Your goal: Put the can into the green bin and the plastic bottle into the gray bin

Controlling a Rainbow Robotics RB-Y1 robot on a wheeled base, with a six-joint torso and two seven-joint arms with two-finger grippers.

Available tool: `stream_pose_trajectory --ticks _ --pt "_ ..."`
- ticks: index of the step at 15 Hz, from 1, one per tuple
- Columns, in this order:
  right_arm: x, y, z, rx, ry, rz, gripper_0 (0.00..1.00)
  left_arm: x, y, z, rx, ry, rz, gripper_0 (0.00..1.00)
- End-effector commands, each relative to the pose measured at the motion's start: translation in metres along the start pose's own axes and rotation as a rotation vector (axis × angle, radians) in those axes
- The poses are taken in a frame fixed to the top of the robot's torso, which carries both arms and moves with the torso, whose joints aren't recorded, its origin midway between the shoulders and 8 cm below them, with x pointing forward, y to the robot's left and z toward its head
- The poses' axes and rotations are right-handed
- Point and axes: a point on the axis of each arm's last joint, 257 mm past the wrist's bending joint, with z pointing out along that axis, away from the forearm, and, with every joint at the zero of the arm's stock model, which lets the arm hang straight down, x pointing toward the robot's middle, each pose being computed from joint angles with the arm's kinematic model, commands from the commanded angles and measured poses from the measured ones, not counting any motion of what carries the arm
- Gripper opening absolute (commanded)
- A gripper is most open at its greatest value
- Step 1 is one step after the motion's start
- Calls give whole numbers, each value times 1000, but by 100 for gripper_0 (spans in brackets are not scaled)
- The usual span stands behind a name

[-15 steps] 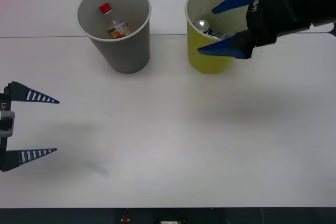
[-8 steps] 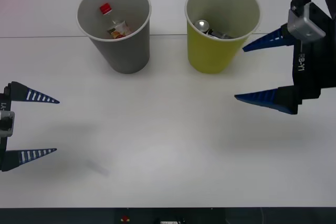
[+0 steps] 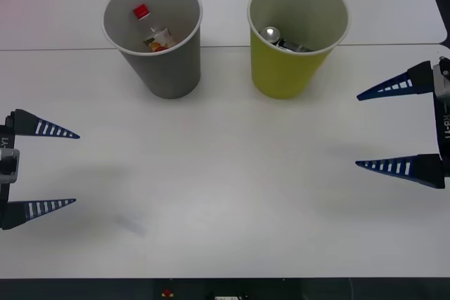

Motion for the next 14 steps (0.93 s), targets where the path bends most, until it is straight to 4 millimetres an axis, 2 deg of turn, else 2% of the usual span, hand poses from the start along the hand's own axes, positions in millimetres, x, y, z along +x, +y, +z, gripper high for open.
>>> stream_pose_trajectory --ticks 1,5,8,14 --pt "21 -4 -10 -14 1 -47 100 0 0 0 0 0 0 100" --pt "42 -3 -20 -34 2 -61 100 0 0 0 0 0 0 100" --pt "54 -14 -31 -4 34 -51 100 0 0 0 0 0 0 100" --pt "71 -18 -36 5 78 -45 100 0 0 0 0 0 0 100"
